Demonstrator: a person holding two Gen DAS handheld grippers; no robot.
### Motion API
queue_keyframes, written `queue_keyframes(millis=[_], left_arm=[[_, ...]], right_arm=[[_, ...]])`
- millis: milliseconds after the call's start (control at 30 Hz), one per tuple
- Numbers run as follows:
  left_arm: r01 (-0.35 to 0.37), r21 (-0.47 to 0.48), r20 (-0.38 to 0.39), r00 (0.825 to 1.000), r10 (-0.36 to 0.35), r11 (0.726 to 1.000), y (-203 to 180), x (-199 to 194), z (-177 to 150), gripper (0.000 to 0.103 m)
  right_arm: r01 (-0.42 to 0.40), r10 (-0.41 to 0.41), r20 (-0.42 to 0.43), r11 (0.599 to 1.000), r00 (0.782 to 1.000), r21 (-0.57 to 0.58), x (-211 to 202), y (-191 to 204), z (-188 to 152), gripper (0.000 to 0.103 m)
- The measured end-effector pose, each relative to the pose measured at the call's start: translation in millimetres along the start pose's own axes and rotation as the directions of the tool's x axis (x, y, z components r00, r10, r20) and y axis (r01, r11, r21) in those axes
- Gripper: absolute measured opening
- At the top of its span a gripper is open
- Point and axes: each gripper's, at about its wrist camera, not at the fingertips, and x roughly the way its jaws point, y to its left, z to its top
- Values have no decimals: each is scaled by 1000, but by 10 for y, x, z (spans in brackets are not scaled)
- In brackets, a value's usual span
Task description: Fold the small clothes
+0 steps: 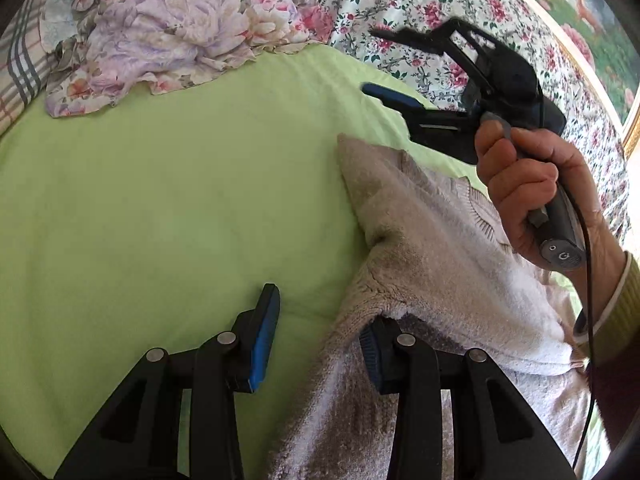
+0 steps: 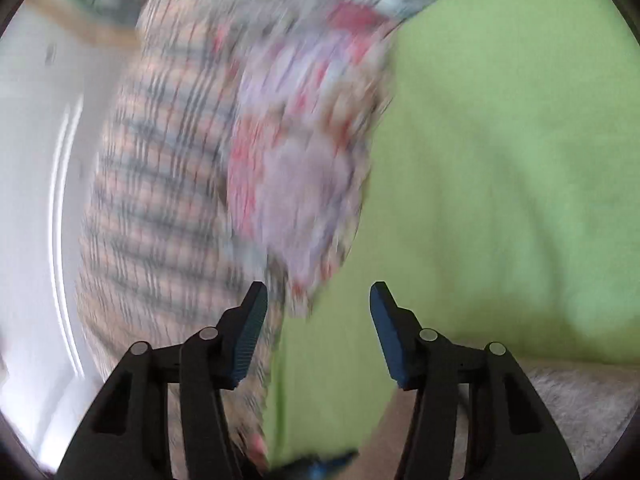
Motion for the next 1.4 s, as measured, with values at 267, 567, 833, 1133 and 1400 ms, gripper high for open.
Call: queue_keyframes(millis=[267,567,833,1133,1400], left_arm=[[-14,-6,-38,999,14,1000,-44,-23,30,40],[12,-121,-87,996,-23,993,156,-72,62,34],[134,-67,-120,983,-141,989,96,-399,146,37],[131,17,-236,964,-123,991,-277,151,558,74],[130,121,-250,963,-97,984,-378,365,466,17]], right_arm=[[326,-412,-228,884,882,-335,25,168,-476,56],[383,-420,-75,877,905,-289,164,214,-569,2],[521,-494,176,835,851,-176,-1338,510,-1301,33],[759,-769,357,618,530,205,-3025,61,-2364,59],[811,-818,243,563,521,157,-2867,-255,-2335,12]])
